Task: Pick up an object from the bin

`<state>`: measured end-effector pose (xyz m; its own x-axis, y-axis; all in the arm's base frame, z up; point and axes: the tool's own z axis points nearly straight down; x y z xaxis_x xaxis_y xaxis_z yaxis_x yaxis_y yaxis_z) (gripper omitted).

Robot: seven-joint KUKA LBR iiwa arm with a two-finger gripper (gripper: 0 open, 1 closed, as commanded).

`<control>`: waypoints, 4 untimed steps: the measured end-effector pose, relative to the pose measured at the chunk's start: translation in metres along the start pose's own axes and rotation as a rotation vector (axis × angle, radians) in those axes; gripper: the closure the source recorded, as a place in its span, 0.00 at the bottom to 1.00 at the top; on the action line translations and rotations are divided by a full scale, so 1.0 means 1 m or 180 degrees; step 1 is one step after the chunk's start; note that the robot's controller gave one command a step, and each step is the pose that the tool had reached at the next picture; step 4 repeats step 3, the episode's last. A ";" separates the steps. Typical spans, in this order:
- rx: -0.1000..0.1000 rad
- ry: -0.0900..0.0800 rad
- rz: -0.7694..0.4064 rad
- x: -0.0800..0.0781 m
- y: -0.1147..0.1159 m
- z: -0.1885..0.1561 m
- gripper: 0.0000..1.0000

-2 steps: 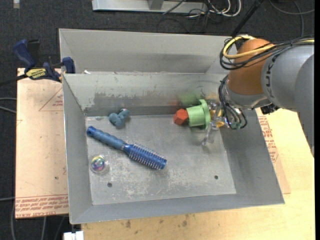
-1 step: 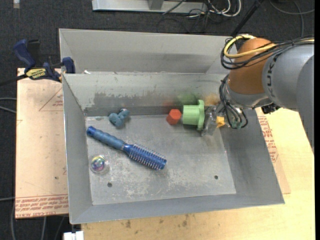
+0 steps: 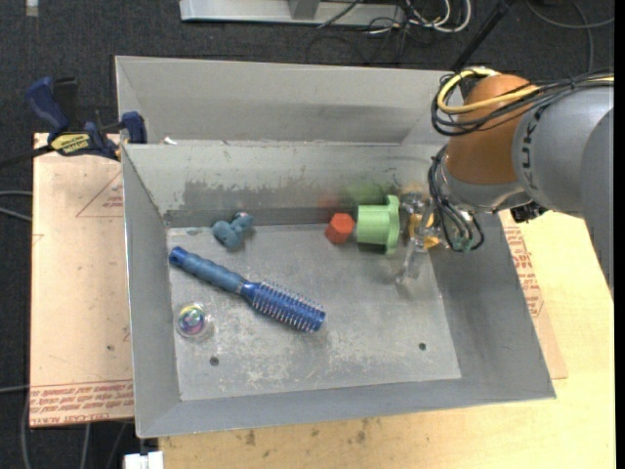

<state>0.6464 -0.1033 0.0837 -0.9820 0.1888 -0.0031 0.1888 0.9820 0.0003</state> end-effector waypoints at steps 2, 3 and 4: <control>-0.0005 0.0003 -0.0679 0.000 0.064 -0.010 1.00; -0.0001 -0.0026 -0.0727 0.028 0.053 -0.124 1.00; -0.0001 -0.0026 -0.0727 0.028 0.053 -0.124 1.00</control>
Offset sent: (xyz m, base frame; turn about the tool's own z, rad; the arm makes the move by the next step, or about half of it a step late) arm 0.0104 0.0620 0.0071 -0.2129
